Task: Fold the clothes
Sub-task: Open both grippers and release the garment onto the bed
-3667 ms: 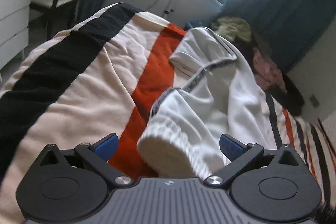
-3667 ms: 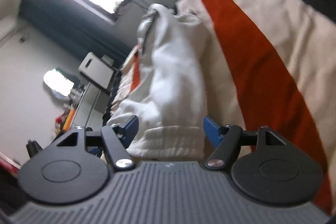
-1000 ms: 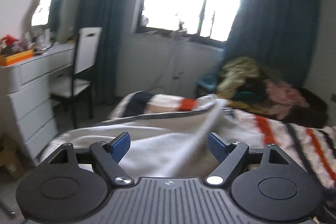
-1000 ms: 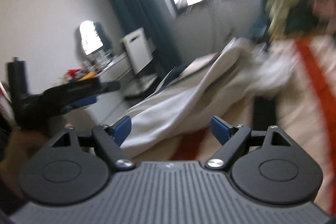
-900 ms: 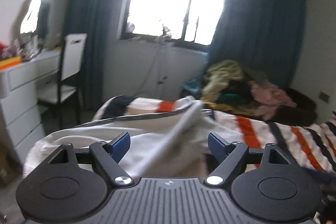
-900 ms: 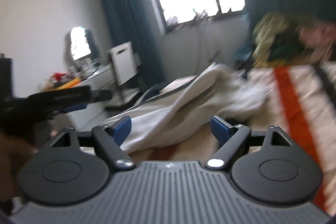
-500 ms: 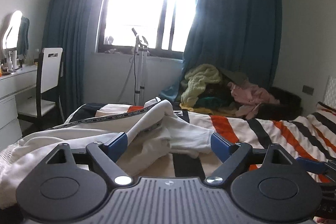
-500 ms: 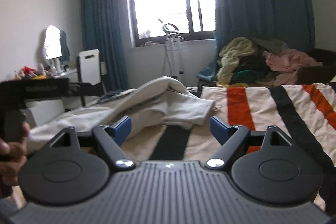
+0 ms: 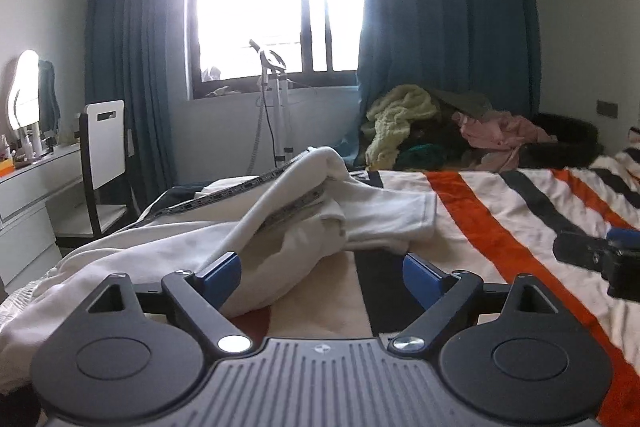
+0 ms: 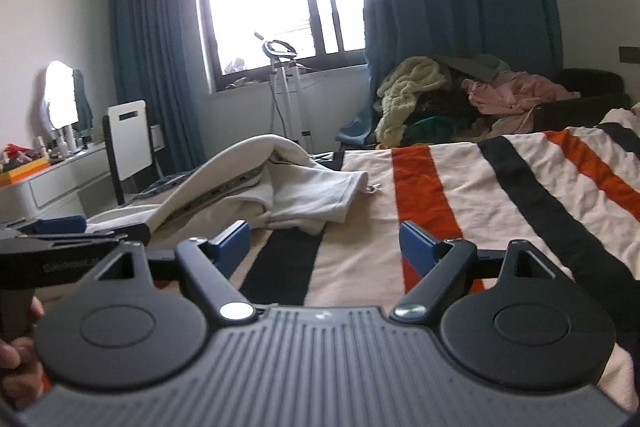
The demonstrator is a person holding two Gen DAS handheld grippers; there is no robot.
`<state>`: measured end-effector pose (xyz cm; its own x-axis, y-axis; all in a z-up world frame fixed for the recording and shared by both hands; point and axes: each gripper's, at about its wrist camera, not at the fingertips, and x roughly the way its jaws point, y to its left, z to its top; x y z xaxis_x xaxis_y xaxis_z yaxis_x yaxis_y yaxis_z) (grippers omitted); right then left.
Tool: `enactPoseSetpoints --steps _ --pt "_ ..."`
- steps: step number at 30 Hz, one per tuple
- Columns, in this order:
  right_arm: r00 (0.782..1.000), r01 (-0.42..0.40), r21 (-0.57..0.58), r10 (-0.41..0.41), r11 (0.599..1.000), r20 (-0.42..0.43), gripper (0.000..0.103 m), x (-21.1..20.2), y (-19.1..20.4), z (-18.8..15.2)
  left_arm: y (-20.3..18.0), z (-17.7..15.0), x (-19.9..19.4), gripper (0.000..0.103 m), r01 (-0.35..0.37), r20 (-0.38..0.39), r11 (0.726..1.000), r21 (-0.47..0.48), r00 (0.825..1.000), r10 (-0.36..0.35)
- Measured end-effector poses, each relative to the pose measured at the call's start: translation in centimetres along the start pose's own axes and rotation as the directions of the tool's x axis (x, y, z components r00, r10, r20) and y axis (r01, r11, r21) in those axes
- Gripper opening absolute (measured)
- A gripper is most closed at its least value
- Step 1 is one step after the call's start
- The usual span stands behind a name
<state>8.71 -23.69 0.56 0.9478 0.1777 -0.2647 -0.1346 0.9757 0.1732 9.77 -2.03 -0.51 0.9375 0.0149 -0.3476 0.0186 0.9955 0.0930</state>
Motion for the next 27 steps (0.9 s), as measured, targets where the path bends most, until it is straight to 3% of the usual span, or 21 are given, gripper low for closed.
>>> enactPoseSetpoints --steps 8,20,27 --pt "0.999 0.032 -0.009 -0.032 0.999 -0.026 0.084 0.4 -0.1 -0.5 -1.1 -1.0 0.1 0.090 0.019 -0.029 0.999 0.040 0.999 -0.017" --pt "0.996 0.093 0.015 -0.092 0.996 -0.009 0.084 -0.7 -0.9 -0.1 -1.1 -2.1 0.9 0.090 -0.036 -0.057 0.998 0.048 0.998 0.038" --pt "0.991 0.133 0.035 -0.133 0.991 -0.004 0.084 -1.6 -1.8 -0.2 -1.4 -1.4 4.0 0.091 -0.052 -0.097 0.994 0.101 0.993 0.062"
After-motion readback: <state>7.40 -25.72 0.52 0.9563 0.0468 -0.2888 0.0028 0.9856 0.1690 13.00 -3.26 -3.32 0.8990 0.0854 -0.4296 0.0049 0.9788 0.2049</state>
